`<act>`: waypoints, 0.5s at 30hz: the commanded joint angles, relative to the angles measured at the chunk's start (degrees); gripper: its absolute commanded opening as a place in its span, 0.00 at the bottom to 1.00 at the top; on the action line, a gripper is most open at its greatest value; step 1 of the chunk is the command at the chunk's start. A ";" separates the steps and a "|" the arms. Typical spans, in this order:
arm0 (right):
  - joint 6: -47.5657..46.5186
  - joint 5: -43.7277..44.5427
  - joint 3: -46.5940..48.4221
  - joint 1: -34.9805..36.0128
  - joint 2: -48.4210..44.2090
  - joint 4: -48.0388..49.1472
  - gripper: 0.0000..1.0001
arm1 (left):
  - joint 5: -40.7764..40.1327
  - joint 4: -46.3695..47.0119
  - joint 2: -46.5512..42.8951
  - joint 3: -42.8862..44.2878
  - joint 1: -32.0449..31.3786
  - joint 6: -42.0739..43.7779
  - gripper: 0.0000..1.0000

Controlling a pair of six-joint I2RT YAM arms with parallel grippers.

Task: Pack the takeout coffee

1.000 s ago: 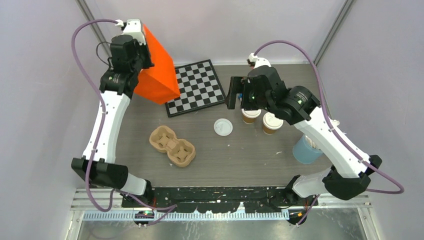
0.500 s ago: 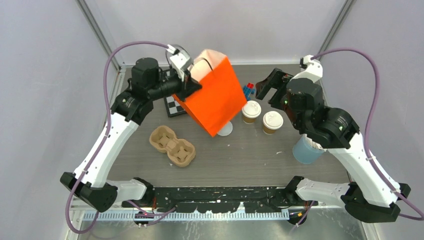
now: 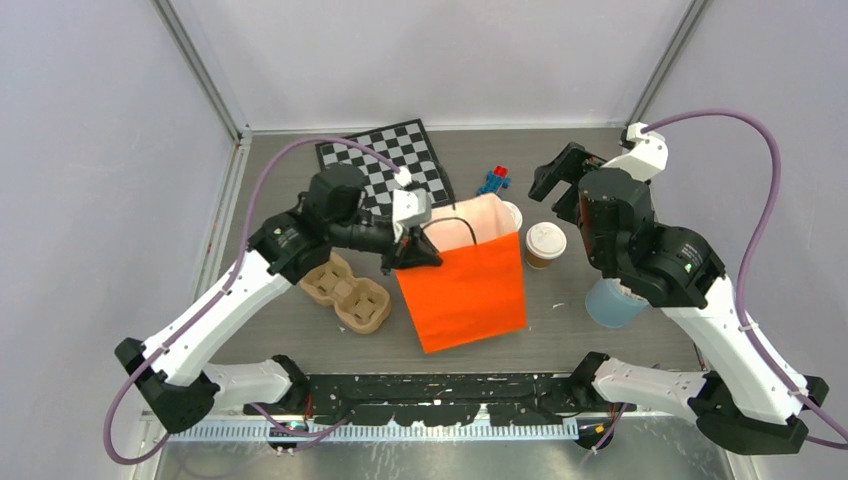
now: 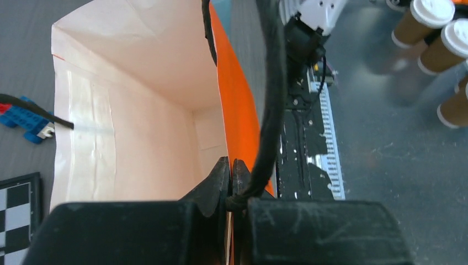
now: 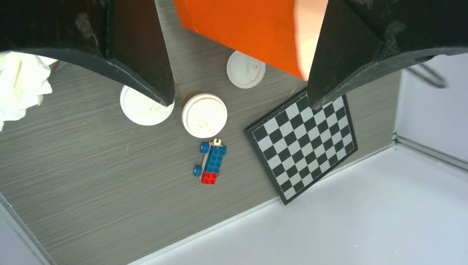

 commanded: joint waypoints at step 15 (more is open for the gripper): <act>-3.44 4.19 3.76 -0.25 0.42 1.06 0.93 | -5.41 1.40 3.00 -5.56 -8.08 17.39 0.08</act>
